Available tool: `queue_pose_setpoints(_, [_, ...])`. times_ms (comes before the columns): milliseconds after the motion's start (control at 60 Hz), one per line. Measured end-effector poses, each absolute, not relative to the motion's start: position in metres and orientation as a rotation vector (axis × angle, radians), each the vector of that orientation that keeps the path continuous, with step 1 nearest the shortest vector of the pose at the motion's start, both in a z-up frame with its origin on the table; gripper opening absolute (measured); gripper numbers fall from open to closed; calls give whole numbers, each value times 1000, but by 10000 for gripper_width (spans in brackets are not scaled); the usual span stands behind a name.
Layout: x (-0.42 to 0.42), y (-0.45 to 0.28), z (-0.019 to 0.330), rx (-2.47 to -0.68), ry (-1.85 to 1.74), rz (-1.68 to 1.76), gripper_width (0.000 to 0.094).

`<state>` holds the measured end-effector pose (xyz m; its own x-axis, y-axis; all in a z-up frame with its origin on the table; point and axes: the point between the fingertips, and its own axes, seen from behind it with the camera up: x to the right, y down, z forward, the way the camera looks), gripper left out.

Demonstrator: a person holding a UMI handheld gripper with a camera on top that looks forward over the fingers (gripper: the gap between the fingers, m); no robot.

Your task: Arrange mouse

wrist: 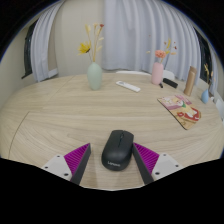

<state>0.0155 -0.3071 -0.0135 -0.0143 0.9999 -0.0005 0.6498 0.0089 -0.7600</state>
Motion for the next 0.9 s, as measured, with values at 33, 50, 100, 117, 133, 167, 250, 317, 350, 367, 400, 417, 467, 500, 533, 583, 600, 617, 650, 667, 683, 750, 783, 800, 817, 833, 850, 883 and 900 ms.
queue_pose_setpoints(33, [11,-309,-13,-1699,-1723,799,863])
queue_pose_setpoints(50, [9,-310,-13,-1699,-1723,800,863])
queue_pose_setpoints(100, [4,-313,-13,-1693,-1729,802,866])
queue_pose_setpoints(117, [2,-313,-13,-1691,-1732,803,867])
queue_pose_setpoints(133, [1,-315,-13,-1690,-1734,806,865])
queue_pose_setpoints(167, [-1,-317,-13,-1687,-1739,813,857])
queue_pose_setpoints(250, [-6,-320,-13,-1680,-1744,818,790])
queue_pose_setpoints(317, [-9,-318,-13,-1677,-1743,815,717])
queue_pose_setpoints(350, [-10,-315,-14,-1676,-1737,805,643])
queue_pose_setpoints(367, [-11,-313,-13,-1677,-1733,803,606])
queue_pose_setpoints(400, [-12,-311,-14,-1679,-1725,800,504])
queue_pose_setpoints(417, [-12,-311,-14,-1681,-1723,802,502])
queue_pose_setpoints(467, [-12,-310,-14,-1676,-1726,795,487])
queue_pose_setpoints(500, [-12,-310,-14,-1666,-1733,785,457])
queue_pose_setpoints(533, [-12,-310,-14,-1662,-1739,777,437])
queue_pose_setpoints(583, [-11,-310,-14,-1672,-1736,769,401])
queue_pose_setpoints(600, [-11,-310,-13,-1676,-1734,767,388])
queue_pose_setpoints(617, [-11,-310,-13,-1682,-1730,767,378])
queue_pose_setpoints(650, [-11,-310,-14,-1691,-1729,761,363])
queue_pose_setpoints(667, [-11,-310,-13,-1693,-1733,756,363])
queue_pose_setpoints(683, [-11,-309,-13,-1691,-1734,752,360])
queue_pose_setpoints(750, [-10,-309,-9,-1689,-1731,740,329])
queue_pose_setpoints(783, [-10,-308,-5,-1694,-1726,743,328])
queue_pose_setpoints(800, [-9,-308,-2,-1698,-1725,745,330])
queue_pose_setpoints(817, [-9,-307,2,-1704,-1719,750,330])
queue_pose_setpoints(833, [-10,-306,8,-1712,-1708,759,330])
queue_pose_setpoints(850, [-10,-305,14,-1721,-1696,770,330])
queue_pose_setpoints(883, [-11,-302,26,-1735,-1681,784,329])
queue_pose_setpoints(900, [-12,-299,32,-1740,-1674,790,330])
